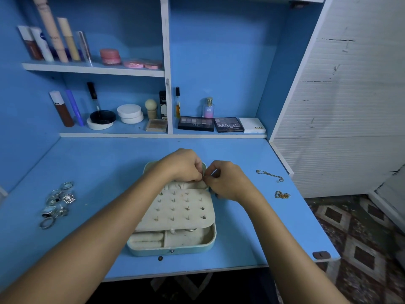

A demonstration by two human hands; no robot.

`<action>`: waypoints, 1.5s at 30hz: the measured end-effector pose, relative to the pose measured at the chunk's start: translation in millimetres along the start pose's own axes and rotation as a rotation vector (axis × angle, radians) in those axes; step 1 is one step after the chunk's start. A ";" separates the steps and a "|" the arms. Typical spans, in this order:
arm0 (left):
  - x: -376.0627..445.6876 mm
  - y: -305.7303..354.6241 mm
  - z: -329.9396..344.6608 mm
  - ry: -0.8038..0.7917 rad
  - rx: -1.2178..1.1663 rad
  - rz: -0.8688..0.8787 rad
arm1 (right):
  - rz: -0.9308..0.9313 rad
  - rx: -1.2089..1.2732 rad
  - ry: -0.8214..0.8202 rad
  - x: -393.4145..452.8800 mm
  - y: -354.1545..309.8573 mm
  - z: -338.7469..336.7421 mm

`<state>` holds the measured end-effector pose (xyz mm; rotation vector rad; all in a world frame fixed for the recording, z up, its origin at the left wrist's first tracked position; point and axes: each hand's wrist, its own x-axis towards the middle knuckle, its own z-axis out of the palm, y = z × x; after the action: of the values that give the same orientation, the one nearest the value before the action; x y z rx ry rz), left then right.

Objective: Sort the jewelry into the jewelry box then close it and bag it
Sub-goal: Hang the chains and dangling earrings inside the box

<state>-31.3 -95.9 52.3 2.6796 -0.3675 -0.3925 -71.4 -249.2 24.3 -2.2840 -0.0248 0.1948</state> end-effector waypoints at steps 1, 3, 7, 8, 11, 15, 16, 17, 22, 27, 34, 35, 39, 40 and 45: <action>0.2 2.1 1.1 0.010 -0.018 0.016 | -0.009 0.006 0.017 -2.0 1.8 -2.4; 0.5 7.5 3.6 0.043 -0.057 0.041 | -0.010 0.044 0.067 -4.9 5.6 -7.9; 4.6 21.7 10.8 0.126 -0.116 0.076 | 0.011 0.056 0.189 -9.1 17.9 -25.0; 6.2 25.9 12.7 0.133 -0.129 0.087 | 0.017 0.052 0.215 -10.2 21.7 -30.1; 11.0 41.8 18.8 0.119 -0.143 0.132 | 0.042 0.033 0.286 -13.7 35.9 -45.4; 21.3 64.6 31.5 0.062 -0.129 0.184 | 0.079 0.019 0.359 -16.8 58.2 -64.2; 23.9 69.1 34.8 0.050 -0.130 0.196 | 0.092 0.015 0.372 -17.6 62.7 -68.1; 26.7 74.2 38.6 0.038 -0.129 0.214 | 0.104 0.013 0.387 -19.3 67.5 -72.3; 38.0 99.8 58.1 0.008 -0.100 0.278 | 0.178 -0.099 0.438 -32.6 89.5 -89.7; 47.9 120.7 76.2 -0.035 -0.064 0.298 | 0.261 -0.151 0.448 -44.6 103.9 -97.9; 57.8 135.9 93.1 -0.059 -0.045 0.311 | 0.293 -0.162 0.373 -56.6 114.7 -101.4; 57.9 136.6 94.1 -0.064 -0.039 0.312 | 0.286 -0.163 0.376 -58.0 115.4 -101.1; 58.4 137.9 95.0 -0.067 -0.021 0.307 | 0.270 -0.162 0.386 -59.4 116.8 -98.5; 58.4 138.6 94.9 -0.064 -0.015 0.302 | 0.271 -0.164 0.385 -59.5 116.3 -98.1; 57.1 144.0 94.0 -0.054 0.006 0.282 | 0.278 -0.156 0.382 -60.3 115.8 -96.7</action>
<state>-36.9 -273.8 18.8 2.5757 -0.7526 -0.3774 -121.9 -402.8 8.2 -2.4381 0.4918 -0.1064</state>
